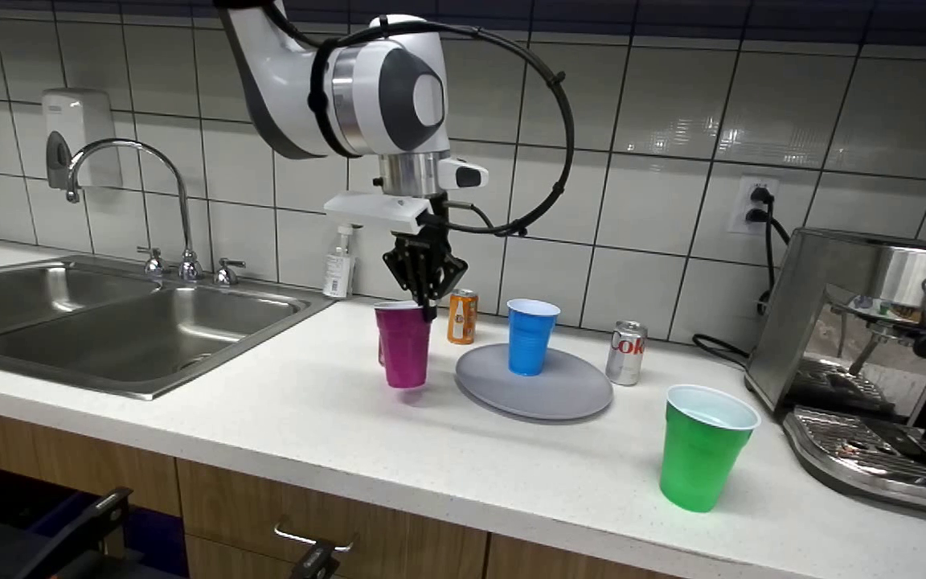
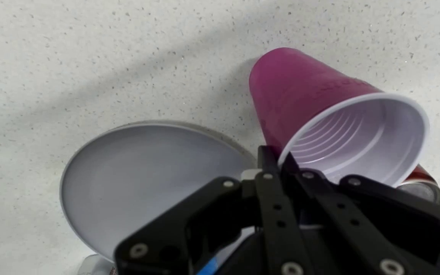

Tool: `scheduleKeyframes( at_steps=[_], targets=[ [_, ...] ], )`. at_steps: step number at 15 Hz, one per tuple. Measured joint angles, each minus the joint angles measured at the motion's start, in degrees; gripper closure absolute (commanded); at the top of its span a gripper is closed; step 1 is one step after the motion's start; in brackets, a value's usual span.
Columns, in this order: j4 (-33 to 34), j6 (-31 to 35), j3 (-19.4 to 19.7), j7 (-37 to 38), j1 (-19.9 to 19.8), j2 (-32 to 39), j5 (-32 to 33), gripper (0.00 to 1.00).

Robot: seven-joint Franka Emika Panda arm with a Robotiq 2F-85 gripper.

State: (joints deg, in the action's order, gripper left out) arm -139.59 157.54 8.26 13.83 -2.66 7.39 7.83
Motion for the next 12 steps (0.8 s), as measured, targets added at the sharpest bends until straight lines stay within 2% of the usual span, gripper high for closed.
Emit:
scheduleKeyframes(
  at_steps=[12],
  targets=[
    [6.16, 0.02, 1.45, -1.05, -3.48, 1.29, -4.41, 0.99]
  ],
)
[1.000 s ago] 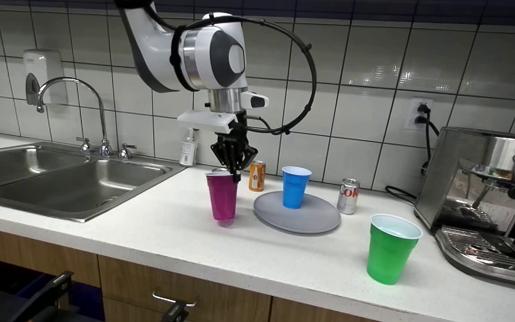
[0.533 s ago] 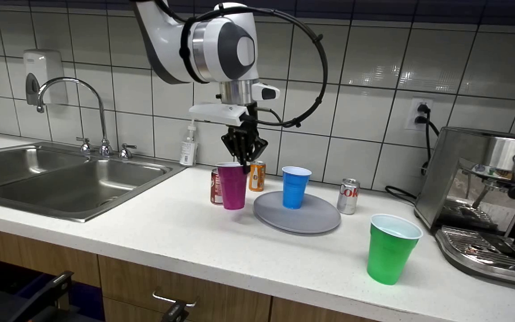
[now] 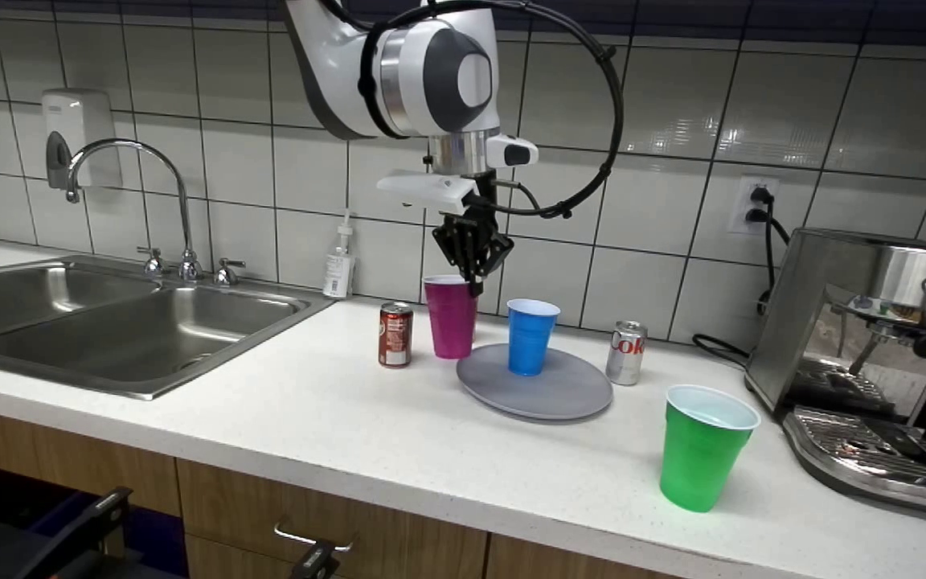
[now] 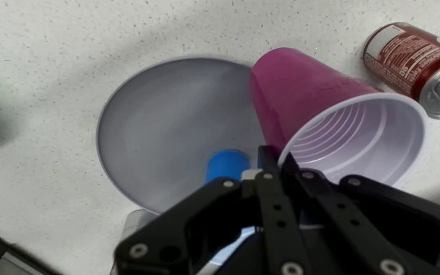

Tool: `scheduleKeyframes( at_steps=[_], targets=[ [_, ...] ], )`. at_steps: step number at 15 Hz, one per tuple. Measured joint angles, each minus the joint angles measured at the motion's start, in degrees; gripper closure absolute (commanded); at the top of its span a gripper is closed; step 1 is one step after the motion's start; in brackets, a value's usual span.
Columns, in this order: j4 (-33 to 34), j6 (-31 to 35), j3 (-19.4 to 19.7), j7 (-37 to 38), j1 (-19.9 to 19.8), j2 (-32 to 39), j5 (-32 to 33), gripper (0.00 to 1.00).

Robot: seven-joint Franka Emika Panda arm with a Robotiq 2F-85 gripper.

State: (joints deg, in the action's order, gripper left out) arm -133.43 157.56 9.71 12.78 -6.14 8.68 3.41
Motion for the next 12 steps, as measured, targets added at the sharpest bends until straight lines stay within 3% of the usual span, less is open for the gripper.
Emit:
scheduleKeyframes(
  at_steps=[12],
  targets=[
    [6.58, 0.0, 0.8, 0.0, -1.42, 7.44, -3.82, 0.99]
  ],
)
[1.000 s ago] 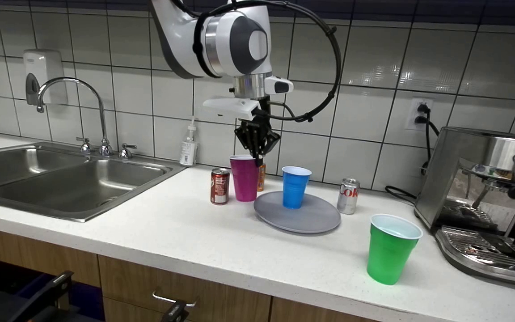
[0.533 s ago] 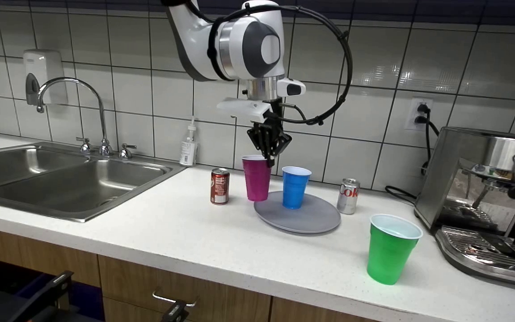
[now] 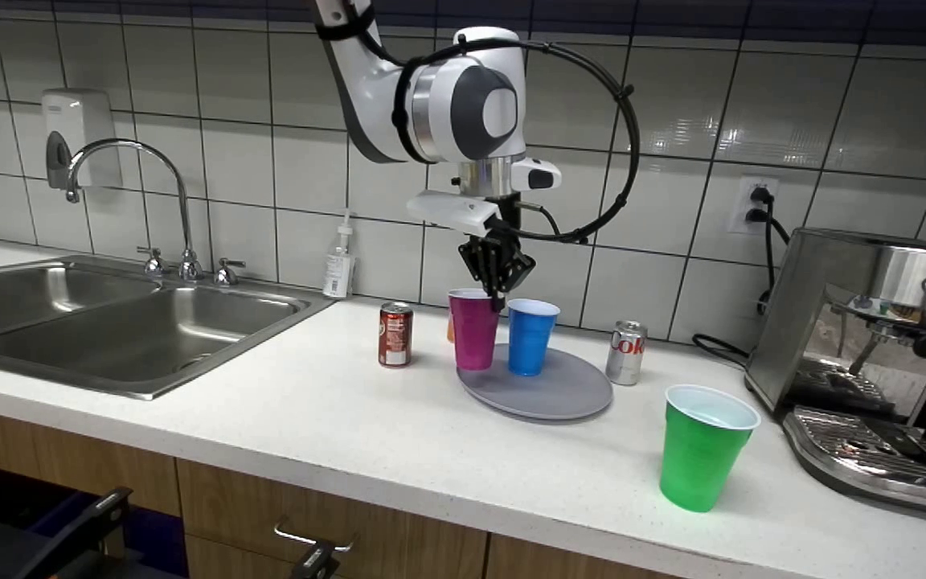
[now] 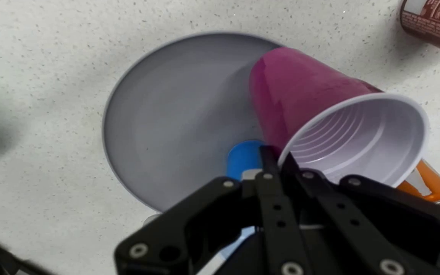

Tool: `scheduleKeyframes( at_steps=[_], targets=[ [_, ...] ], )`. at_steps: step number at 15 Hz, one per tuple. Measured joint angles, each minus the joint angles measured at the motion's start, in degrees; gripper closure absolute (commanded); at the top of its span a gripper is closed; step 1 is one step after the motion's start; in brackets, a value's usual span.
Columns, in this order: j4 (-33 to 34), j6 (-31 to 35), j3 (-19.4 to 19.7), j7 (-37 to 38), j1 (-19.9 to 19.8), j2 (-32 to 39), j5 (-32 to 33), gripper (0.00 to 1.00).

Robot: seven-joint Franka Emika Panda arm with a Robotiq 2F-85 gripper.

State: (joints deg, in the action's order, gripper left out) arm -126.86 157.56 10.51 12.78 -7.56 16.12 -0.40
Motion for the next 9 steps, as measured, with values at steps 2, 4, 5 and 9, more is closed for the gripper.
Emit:
scheduleKeyframes(
  at_steps=[2, 4, 5, 9],
  targets=[
    [0.9, 0.0, 0.05, 0.01, -0.17, 1.08, -0.58, 0.99],
    [1.72, 0.0, 0.14, 0.04, -0.32, 2.11, -0.83, 0.99],
    [2.05, 0.0, 0.2, 0.05, -0.35, 2.57, -0.87, 0.99],
    [3.28, 0.0, 0.48, 0.06, -0.36, 4.16, -0.92, 0.99]
  ],
)
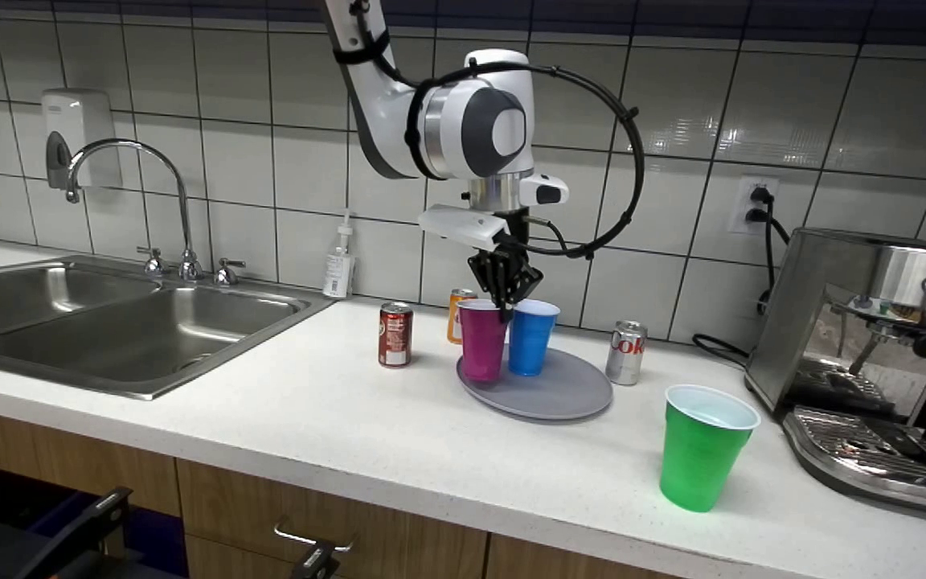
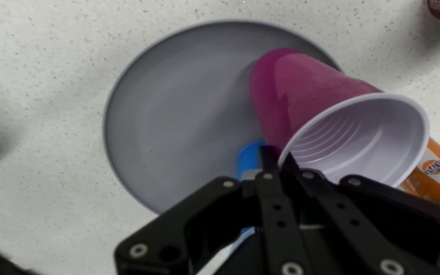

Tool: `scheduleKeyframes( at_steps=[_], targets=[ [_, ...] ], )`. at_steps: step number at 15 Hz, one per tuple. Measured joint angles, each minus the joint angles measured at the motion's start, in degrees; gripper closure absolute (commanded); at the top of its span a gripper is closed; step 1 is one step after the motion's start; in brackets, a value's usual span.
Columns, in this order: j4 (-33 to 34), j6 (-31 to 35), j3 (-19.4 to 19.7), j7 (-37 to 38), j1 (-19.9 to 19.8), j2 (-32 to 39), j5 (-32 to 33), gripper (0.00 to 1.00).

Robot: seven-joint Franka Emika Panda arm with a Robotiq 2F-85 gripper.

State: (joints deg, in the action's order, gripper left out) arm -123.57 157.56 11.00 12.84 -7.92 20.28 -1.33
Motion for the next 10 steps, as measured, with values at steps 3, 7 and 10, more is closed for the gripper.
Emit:
scheduleKeyframes(
  at_steps=[3, 7, 10],
  targets=[
    [0.7, 0.0, 0.09, 0.01, 0.0, 0.84, 0.0, 0.7],
    [1.25, 0.0, 0.16, 0.01, 0.0, 1.4, 0.0, 0.47],
    [1.53, 0.0, 0.17, 0.02, 0.0, 1.55, 0.0, 0.23]
  ],
)
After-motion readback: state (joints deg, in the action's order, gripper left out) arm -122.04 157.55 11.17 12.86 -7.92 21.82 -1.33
